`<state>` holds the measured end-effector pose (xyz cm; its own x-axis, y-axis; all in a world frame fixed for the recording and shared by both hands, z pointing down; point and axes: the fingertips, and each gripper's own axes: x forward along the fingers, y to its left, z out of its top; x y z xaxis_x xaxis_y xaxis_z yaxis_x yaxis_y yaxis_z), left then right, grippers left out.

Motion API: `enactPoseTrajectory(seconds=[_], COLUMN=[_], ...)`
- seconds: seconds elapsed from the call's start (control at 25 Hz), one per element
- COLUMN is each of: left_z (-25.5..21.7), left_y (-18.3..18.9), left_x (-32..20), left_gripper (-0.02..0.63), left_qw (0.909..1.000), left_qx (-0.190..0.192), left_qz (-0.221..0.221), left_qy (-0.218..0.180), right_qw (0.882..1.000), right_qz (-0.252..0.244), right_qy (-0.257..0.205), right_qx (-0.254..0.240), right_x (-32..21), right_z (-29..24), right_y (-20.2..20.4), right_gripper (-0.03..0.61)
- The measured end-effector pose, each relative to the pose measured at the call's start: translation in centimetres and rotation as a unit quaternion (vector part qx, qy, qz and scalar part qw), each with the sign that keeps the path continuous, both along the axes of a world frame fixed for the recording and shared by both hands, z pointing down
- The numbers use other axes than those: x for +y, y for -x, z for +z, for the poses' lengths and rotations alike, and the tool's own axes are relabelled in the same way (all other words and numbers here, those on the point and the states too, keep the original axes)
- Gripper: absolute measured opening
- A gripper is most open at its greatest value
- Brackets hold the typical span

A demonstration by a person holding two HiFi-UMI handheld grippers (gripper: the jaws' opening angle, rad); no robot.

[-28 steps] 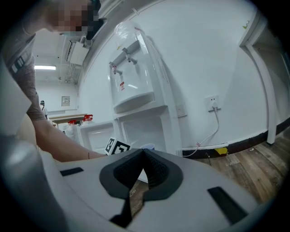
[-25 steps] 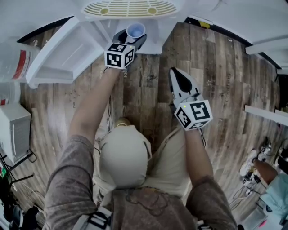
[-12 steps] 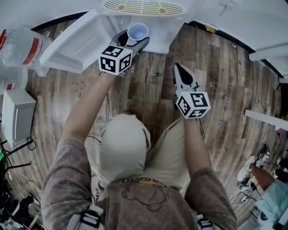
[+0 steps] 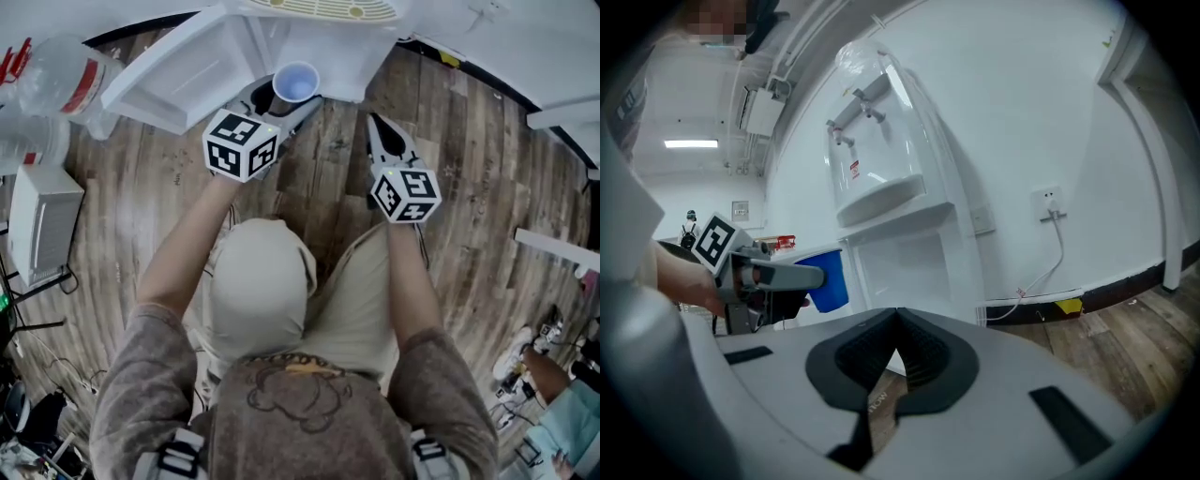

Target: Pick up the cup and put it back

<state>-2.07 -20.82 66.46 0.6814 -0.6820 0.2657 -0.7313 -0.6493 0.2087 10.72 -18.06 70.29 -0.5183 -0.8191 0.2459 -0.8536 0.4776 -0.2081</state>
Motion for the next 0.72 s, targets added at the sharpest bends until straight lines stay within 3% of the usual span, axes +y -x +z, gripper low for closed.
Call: enactPoseTrajectory(seconds=[0.4,0.72], left_z=[1.2,1.4], left_y=[2.6,3.2], left_x=[3.3,3.8], left_gripper=[0.302,0.301], left_qw=[0.9996,0.999], left_qx=[-0.012,0.001], left_qz=[-0.021,-0.04], left_qy=[0.012,0.017], right_qw=[1.0,0.999], right_qz=[-0.018,-0.031], right_qy=[-0.005,-0.016], right_qx=[0.007,0.008], right_x=[-0.4,0.1], right_z=[0.4,-0.4], right_y=[1.5,2.0], right_gripper=[0.003,0.003])
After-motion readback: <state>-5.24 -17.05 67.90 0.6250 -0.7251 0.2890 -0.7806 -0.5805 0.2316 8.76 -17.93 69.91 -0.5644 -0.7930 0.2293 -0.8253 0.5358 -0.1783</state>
